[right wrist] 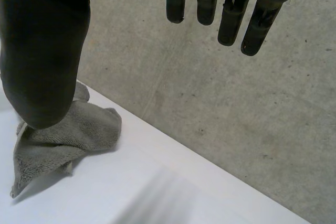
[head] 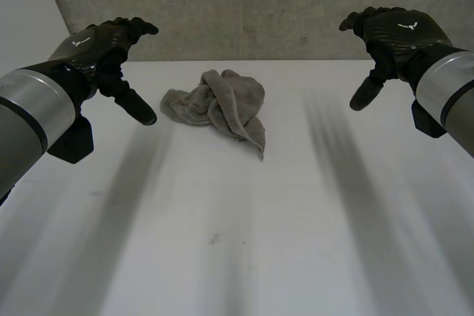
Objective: Fold the towel.
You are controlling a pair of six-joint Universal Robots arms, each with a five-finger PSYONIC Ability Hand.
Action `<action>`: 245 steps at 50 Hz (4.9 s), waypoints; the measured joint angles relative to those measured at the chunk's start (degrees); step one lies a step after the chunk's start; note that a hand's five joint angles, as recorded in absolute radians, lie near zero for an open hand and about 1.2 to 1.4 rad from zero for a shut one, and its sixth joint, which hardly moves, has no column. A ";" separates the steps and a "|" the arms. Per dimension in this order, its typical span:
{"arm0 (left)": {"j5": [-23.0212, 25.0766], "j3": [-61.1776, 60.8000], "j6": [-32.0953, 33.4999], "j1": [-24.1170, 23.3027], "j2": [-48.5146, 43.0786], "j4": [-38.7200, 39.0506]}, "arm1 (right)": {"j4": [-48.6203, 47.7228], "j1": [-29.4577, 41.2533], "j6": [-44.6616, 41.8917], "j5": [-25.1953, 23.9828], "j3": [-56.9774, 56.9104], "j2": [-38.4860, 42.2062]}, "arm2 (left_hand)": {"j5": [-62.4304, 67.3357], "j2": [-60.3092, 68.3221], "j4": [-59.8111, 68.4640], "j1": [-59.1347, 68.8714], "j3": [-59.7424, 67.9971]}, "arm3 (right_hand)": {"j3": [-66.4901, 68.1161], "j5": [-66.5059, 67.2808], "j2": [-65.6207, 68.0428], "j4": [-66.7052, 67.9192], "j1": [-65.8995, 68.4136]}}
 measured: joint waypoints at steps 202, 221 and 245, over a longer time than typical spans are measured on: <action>-4.14 -21.43 14.49 -5.24 -5.13 18.77 | -20.56 -4.79 -14.45 -8.95 32.49 10.05 | 0.15 0.34 0.35 0.50 0.32 | 62.52 63.76 61.72 61.94 64.76; 2.27 -6.65 14.86 -1.15 -25.33 15.12 | -21.09 -4.66 -15.01 -8.97 35.12 9.13 | 13.94 15.92 15.86 15.78 15.92 | 62.52 64.22 61.72 61.94 64.76; 2.77 8.49 21.37 0.96 -27.82 11.66 | -16.53 -0.89 -22.44 -5.52 13.35 12.51 | 56.87 60.18 60.14 58.35 60.08 | 62.52 64.22 61.72 61.94 64.76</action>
